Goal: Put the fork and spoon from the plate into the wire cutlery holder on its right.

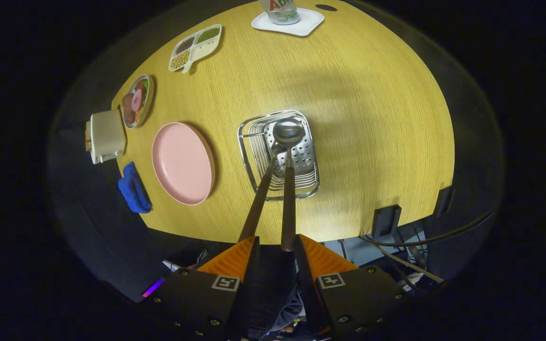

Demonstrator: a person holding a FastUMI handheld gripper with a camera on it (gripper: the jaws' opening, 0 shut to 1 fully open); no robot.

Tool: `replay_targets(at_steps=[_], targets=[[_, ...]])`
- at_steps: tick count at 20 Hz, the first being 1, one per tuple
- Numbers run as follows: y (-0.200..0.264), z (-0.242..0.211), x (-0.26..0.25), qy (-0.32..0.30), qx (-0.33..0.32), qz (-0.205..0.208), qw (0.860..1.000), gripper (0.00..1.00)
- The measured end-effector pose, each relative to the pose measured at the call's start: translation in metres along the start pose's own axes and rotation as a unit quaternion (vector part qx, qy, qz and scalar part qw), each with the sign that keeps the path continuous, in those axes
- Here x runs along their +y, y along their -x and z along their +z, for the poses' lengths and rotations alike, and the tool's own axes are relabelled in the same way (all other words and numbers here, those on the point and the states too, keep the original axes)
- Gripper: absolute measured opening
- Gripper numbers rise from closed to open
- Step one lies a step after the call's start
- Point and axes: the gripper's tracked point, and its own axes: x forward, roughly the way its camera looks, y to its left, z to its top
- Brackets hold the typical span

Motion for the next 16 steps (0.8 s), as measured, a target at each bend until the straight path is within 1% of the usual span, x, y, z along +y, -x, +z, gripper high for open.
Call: replay_targets(at_steps=[2, 5, 6, 8, 9, 10, 12, 14, 16], targets=[[0.011, -0.008, 0.005, -0.004, -0.036, 0.017, 0.999, 0.45], [0.026, -0.006, 0.004, 0.005, -0.127, 0.015, 0.992, 0.45], [0.035, -0.001, 0.006, 0.003, -0.166, 0.020, 0.986, 0.45], [0.052, 0.015, 0.012, -0.013, -0.256, 0.042, 0.966, 0.45], [0.061, 0.023, 0.015, -0.022, -0.304, 0.052, 0.951, 0.45], [0.072, 0.031, 0.017, -0.029, -0.352, 0.060, 0.934, 0.45], [0.093, 0.043, 0.022, -0.043, -0.442, 0.075, 0.893, 0.45], [0.114, 0.052, 0.023, -0.050, -0.514, 0.076, 0.853, 0.45], [0.137, 0.057, 0.022, -0.052, -0.582, 0.063, 0.809, 0.45]])
